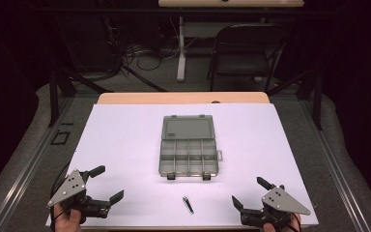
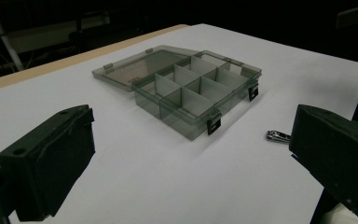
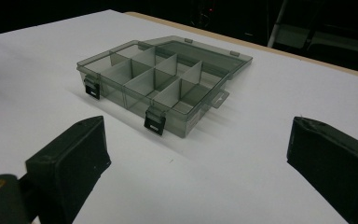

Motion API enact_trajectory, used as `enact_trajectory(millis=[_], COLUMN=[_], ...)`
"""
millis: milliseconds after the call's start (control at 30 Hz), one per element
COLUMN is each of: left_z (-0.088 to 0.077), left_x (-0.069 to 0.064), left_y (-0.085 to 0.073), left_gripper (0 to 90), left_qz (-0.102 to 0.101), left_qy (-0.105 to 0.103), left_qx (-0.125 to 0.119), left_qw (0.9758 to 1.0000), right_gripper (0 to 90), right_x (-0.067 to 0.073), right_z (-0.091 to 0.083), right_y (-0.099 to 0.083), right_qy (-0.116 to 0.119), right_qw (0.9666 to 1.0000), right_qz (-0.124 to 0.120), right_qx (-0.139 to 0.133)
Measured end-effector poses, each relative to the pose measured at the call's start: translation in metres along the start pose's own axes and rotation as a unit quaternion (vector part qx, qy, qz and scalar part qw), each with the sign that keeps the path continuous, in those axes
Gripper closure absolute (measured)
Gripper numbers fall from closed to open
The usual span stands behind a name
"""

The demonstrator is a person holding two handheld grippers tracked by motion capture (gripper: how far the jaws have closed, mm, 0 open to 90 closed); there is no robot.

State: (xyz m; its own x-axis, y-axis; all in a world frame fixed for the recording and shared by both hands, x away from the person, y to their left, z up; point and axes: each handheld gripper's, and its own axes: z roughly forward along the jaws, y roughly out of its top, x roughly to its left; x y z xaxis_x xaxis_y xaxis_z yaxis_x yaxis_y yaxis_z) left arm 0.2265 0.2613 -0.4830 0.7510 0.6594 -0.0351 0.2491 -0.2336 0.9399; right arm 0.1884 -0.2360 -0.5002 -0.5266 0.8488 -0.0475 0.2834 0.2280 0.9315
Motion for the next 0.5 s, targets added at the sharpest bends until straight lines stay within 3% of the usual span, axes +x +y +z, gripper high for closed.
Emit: enact_trajectory(millis=[500], left_z=[0.0036], left_x=[-0.0058], left_y=[0.0062], left_gripper=[0.2], left_qz=[-0.006], left_qy=[-0.020], left_qx=[0.011], left_qw=[0.9997], right_gripper=[4.9], right_x=[0.0043], right_z=[-0.0009], right_y=[0.0019], right_qy=[0.004], right_qw=[1.0000], right_qz=[-0.006], right_qx=[-0.003])
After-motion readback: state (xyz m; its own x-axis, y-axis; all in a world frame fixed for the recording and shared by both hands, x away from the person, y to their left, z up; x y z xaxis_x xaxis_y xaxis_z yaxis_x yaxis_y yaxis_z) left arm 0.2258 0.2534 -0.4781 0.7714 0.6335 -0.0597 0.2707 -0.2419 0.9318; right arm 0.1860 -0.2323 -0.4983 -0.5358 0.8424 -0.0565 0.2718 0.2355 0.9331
